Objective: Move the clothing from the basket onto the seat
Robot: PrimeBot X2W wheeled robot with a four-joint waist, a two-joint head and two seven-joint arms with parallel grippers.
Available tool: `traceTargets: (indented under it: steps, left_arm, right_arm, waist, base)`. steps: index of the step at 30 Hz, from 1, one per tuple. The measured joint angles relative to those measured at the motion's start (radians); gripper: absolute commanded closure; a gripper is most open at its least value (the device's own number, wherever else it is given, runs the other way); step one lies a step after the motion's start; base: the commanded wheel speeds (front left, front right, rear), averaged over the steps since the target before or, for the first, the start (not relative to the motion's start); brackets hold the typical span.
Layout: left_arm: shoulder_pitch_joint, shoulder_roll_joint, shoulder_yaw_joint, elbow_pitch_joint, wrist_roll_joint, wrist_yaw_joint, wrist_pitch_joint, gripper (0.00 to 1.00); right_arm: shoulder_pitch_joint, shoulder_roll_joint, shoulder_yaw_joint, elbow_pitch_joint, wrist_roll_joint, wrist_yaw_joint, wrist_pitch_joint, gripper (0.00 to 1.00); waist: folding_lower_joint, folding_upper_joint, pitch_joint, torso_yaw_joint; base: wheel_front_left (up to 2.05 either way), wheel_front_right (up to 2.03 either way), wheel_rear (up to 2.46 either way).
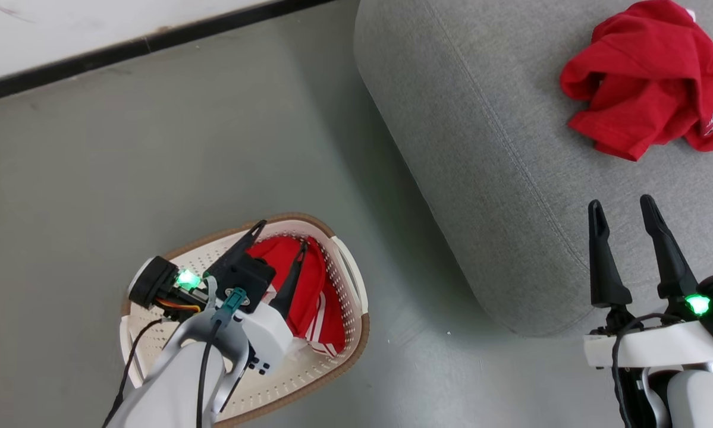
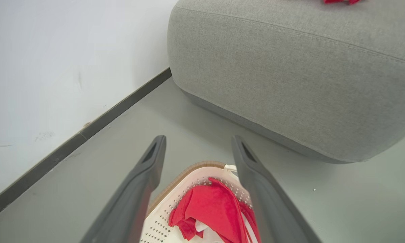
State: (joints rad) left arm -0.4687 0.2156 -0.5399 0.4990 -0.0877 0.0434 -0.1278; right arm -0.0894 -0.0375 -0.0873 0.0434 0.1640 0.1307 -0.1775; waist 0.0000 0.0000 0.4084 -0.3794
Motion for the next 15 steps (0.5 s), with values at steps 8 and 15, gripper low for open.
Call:
traceTargets:
  steps: [8, 15]
  left_arm:
    - [-0.045, 0.024, -0.004, 0.036, 0.025, -0.001, 0.009, 0.00]
    - [-0.079, 0.030, -0.014, 0.066, 0.041, -0.009, 0.019, 0.00]
  right_arm:
    - [-0.069, 0.000, 0.021, 0.018, 0.024, 0.000, -0.019, 0.00]
    - [-0.112, 0.000, 0.023, 0.027, 0.027, 0.000, -0.032, 0.00]
  waist:
    - [0.0000, 0.0000, 0.073, -0.019]
    - [0.0000, 0.0000, 0.124, -0.033]
  base:
    - [0.00, 0.00, 0.00]
    - [0.00, 0.00, 0.00]
